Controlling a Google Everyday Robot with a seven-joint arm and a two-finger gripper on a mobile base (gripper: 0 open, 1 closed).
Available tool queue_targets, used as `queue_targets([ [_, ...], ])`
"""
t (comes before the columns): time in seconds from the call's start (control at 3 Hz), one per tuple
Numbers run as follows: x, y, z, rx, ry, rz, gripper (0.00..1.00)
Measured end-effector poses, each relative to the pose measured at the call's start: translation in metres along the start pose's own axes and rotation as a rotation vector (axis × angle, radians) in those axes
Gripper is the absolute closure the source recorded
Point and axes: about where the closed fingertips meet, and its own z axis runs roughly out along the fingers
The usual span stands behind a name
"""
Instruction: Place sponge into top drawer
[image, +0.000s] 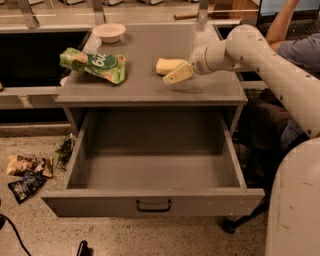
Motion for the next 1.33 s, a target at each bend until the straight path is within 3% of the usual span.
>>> queue_targets([
  [0.33,0.006,-0.013,0.01,0.022,0.002,0.029,0.0],
  [1.33,0.008,-0.019,0.022,0.01,-0.046,0.048,0.66],
])
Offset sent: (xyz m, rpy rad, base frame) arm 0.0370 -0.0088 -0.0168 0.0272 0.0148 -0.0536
